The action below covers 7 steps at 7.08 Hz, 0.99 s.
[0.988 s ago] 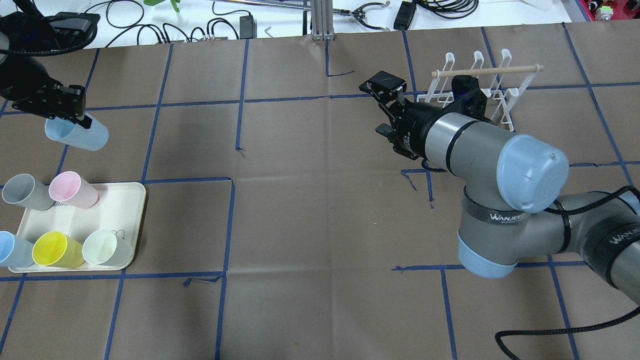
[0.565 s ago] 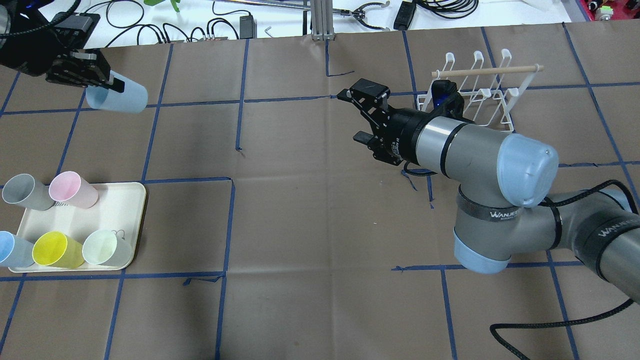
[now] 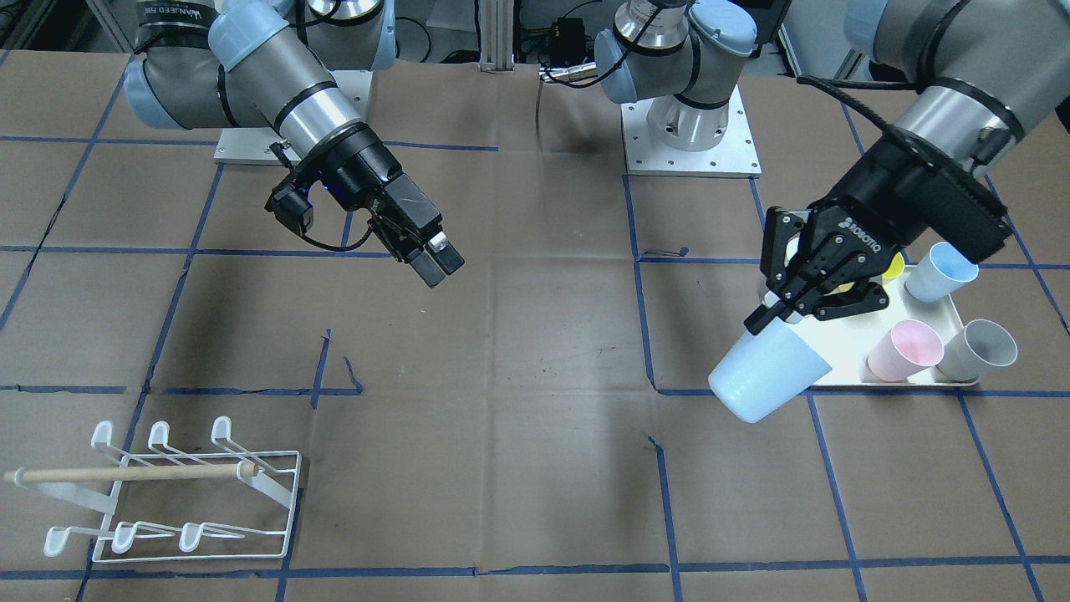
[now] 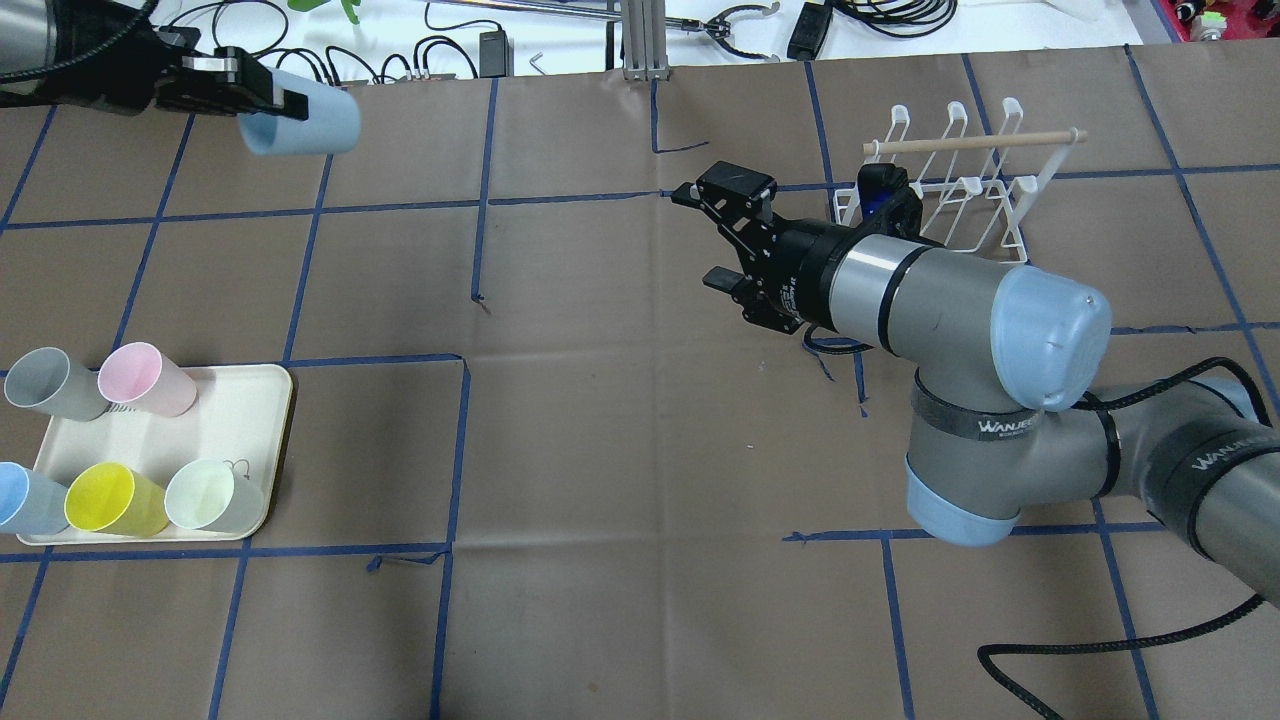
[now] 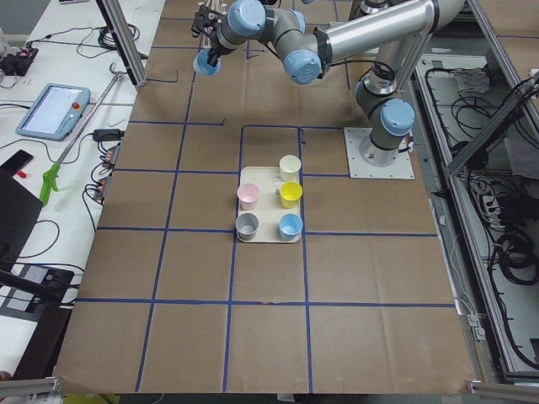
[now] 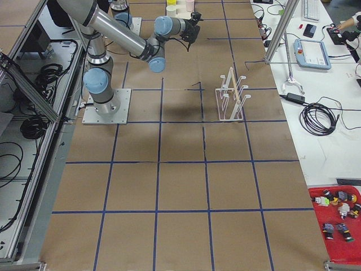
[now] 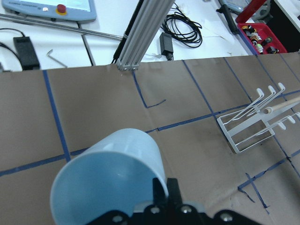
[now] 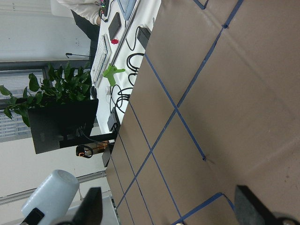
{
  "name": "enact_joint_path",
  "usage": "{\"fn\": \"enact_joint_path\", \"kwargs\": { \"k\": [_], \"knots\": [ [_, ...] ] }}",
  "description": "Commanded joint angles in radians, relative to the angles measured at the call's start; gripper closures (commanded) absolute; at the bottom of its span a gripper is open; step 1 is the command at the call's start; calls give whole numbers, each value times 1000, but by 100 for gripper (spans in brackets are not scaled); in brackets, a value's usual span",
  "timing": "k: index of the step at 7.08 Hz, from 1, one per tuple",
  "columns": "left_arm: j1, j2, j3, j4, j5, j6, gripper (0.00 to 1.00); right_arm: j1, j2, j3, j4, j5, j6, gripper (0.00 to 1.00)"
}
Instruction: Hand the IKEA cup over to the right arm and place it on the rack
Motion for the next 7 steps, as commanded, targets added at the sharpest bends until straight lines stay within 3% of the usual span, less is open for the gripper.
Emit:
{"fn": "enact_joint_path", "kwargs": {
  "k": [1, 4, 6, 7],
  "knots": [
    [-33, -4, -190, 365, -108, 3, 100, 1, 6, -1, -49, 0, 5, 1],
    [-59, -39, -436, 856, -295, 3, 100, 1, 30, 1, -196, 0, 197, 2],
    [-113, -47, -490, 966, -312, 7, 100, 6, 81, -9, -215, -3, 314, 1],
    [-120, -65, -511, 1006, -357, 7, 100, 26, 89, -12, -217, -45, 314, 1]
  ]
}}
